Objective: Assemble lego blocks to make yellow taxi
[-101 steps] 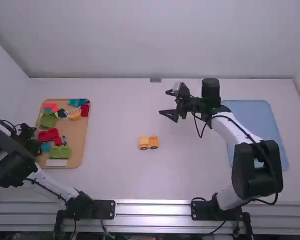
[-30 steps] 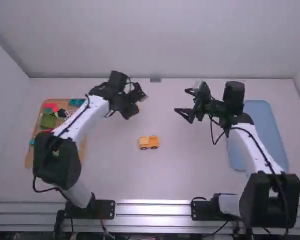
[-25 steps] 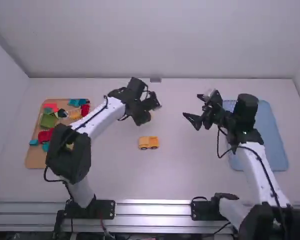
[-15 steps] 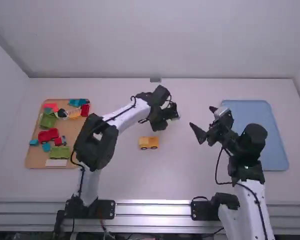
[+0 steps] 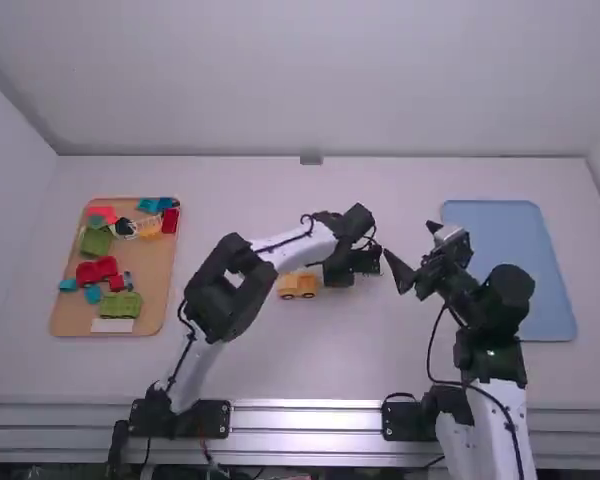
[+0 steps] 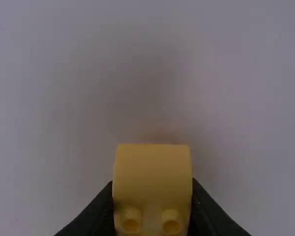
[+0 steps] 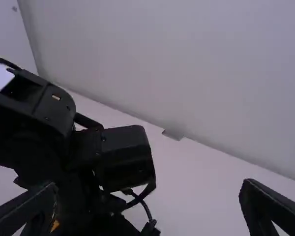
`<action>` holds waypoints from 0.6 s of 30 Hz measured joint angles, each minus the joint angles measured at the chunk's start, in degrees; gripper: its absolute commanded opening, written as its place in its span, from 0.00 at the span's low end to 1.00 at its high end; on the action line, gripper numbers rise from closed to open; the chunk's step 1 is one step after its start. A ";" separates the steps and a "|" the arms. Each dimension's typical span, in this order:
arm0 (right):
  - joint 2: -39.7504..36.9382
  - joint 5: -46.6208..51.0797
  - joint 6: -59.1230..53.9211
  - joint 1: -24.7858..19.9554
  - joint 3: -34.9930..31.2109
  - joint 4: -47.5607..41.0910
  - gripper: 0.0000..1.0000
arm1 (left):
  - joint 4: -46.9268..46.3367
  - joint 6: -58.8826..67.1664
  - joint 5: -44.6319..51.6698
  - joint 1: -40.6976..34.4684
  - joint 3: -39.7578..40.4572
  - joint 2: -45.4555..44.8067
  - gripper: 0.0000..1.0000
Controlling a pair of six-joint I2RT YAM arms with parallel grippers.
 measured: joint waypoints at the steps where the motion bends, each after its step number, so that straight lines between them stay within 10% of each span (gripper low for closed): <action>1: 0.52 0.02 0.13 0.00 0.00 0.28 0.99 | 0.11 0.15 -0.02 0.11 0.00 0.00 0.21; 6: 3.21 -0.04 0.20 0.00 0.00 2.16 0.99 | 1.25 0.76 0.00 0.11 0.00 0.00 0.43; 9: 4.52 -0.15 0.22 0.00 0.00 3.45 0.99 | 1.14 1.25 0.02 0.24 0.00 0.00 0.98; 18: 7.76 -0.59 -0.33 0.00 0.20 2.67 0.99 | -3.48 1.20 0.44 0.74 2.43 0.00 0.99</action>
